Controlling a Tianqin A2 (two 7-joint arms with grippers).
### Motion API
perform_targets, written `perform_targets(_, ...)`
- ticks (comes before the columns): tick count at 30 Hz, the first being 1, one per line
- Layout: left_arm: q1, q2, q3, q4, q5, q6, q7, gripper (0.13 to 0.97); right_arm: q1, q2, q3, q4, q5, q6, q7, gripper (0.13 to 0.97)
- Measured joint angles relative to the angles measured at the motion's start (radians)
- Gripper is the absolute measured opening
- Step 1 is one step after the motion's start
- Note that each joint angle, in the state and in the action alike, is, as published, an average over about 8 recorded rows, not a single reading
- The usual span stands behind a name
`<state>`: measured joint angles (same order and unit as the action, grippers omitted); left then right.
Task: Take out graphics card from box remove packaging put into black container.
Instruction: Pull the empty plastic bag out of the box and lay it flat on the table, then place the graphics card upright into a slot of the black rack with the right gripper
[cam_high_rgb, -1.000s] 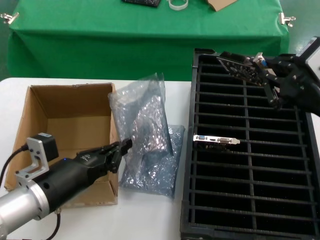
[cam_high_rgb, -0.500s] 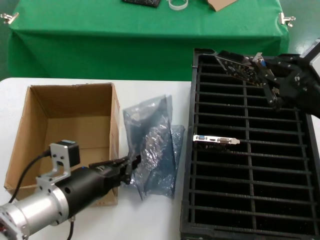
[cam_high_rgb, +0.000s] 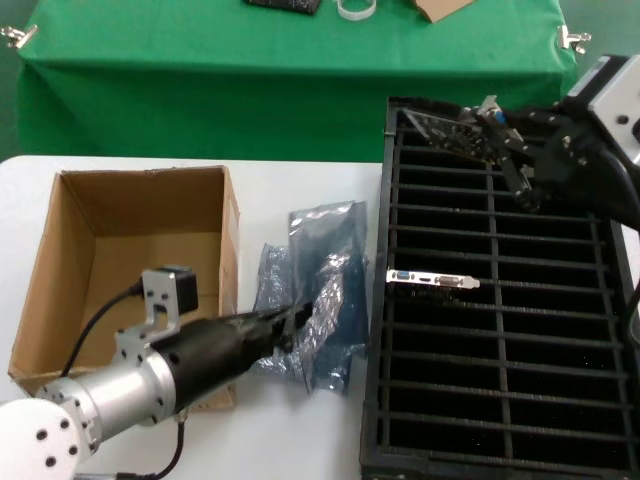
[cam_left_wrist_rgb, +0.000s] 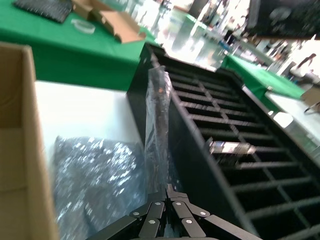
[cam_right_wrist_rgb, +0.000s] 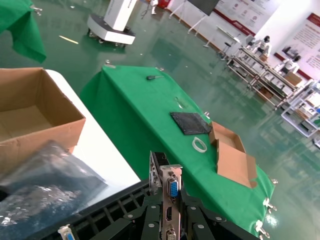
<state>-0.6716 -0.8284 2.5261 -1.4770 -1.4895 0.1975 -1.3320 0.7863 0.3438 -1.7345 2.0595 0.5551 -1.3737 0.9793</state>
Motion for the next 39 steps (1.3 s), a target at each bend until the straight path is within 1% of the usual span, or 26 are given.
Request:
perform_targets(3,0.031,0.034,-0.081,0.009,-0.058,0.031,0.101,0.146,0.019,-0.005,-0.015,0.0,-0.003,-0.021,0.004,0.186)
perform_targets(5,0.049,0.054,-0.13,0.012,-0.08,0.046,0.15,0.161,0.032,-0.007,-0.023,0.0,-0.003,-0.035,0.007,0.186)
perform_targets(7,0.064,0.071,-0.171,0.015,-0.091,0.058,0.185,0.177,0.044,-0.006,-0.029,0.0,-0.003,-0.05,0.012,0.186)
perform_targets(12,0.094,0.108,-0.252,0.024,-0.094,0.083,0.239,0.208,0.076,-0.002,-0.042,-0.008,-0.004,-0.096,0.031,0.186)
perform_targets(15,0.108,0.131,-0.294,0.034,-0.106,0.097,0.269,0.257,0.105,0.003,-0.059,-0.023,-0.004,-0.127,0.048,0.186)
perform_targets(18,0.122,0.156,-0.339,0.048,-0.132,0.109,0.311,0.305,0.152,0.016,-0.097,-0.049,0.004,-0.155,0.076,0.186)
perform_targets(20,0.132,0.174,-0.37,0.058,-0.155,0.118,0.345,0.338,0.195,0.028,-0.137,-0.075,0.014,-0.169,0.102,0.186)
perform_targets(21,0.138,0.184,-0.387,0.063,-0.168,0.123,0.364,0.338,0.221,0.036,-0.163,-0.091,0.021,-0.176,0.118,0.186)
perform_targets(23,0.15,0.203,-0.42,0.072,-0.194,0.134,0.407,0.386,0.275,0.05,-0.218,-0.126,0.037,-0.183,0.15,0.186)
perform_targets(26,0.174,0.238,-0.48,0.081,-0.241,0.154,0.49,0.46,0.368,0.071,-0.316,-0.193,0.071,-0.19,0.202,0.186)
perform_targets(29,0.206,0.277,-0.553,0.083,-0.295,0.18,0.59,0.533,0.468,0.089,-0.423,-0.279,0.12,-0.193,0.25,0.186)
perform_targets(33,0.26,0.335,-0.664,0.072,-0.377,0.223,0.731,0.533,0.6,0.099,-0.566,-0.423,0.198,-0.195,0.295,0.186)
perform_targets(36,0.307,0.381,-0.748,0.056,-0.434,0.251,0.829,0.61,0.684,0.087,-0.646,-0.55,0.242,-0.195,0.295,0.186)
perform_targets(39,0.35,0.424,-0.82,0.04,-0.484,0.276,0.912,0.687,0.741,0.056,-0.685,-0.681,0.262,-0.19,0.259,0.186)
